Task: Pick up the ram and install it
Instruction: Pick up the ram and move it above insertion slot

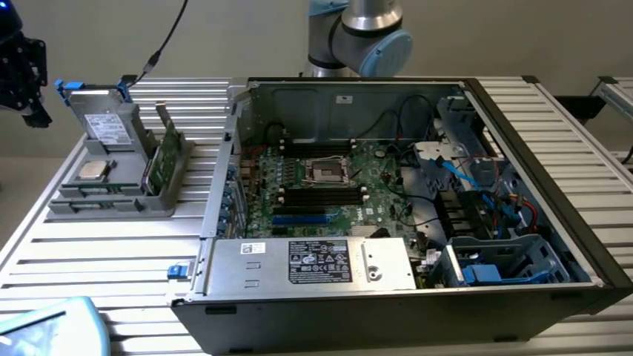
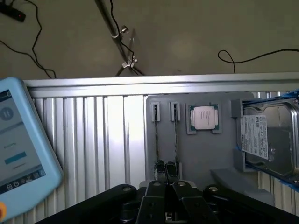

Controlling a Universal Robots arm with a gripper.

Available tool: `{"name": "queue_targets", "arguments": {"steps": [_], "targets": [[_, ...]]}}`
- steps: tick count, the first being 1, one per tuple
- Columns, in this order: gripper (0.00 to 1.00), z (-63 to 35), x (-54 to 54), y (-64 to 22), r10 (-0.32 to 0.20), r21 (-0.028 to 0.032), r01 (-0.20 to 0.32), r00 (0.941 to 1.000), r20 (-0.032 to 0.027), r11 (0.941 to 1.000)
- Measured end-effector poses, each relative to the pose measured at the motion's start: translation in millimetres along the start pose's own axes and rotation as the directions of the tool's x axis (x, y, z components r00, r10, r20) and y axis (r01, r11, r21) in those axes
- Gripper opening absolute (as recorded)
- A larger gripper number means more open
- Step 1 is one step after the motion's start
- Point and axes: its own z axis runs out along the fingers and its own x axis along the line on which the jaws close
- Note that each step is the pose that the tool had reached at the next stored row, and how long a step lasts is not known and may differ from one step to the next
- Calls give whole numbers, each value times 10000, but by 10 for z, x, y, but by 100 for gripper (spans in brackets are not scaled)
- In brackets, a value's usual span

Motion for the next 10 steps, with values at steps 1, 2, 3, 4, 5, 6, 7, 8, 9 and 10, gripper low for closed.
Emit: {"name": "queue_targets", "arguments": {"steps": [1,2,3,4,5,6,7,8,9,10], "targets": [[11,0,0,0,-1,0,1,10000,-1,10000],[11,0,0,0,-2,0,2,10000,-1,10000],[12,1,0,0,-2,1,2,10000,-1,10000],[12,1,0,0,-2,1,2,10000,-1,10000],[18,0,0,0,-2,0,2,10000,-1,10000],[24,0,0,0,-2,0,2,10000,-1,10000],[24,1,0,0,-2,0,2,10000,-1,10000],[31,1,0,0,-2,1,2,10000,-1,10000],[31,1,0,0,-2,0,2,10000,-1,10000],[31,4,0,-1,-2,1,2,10000,0,10000]]}}
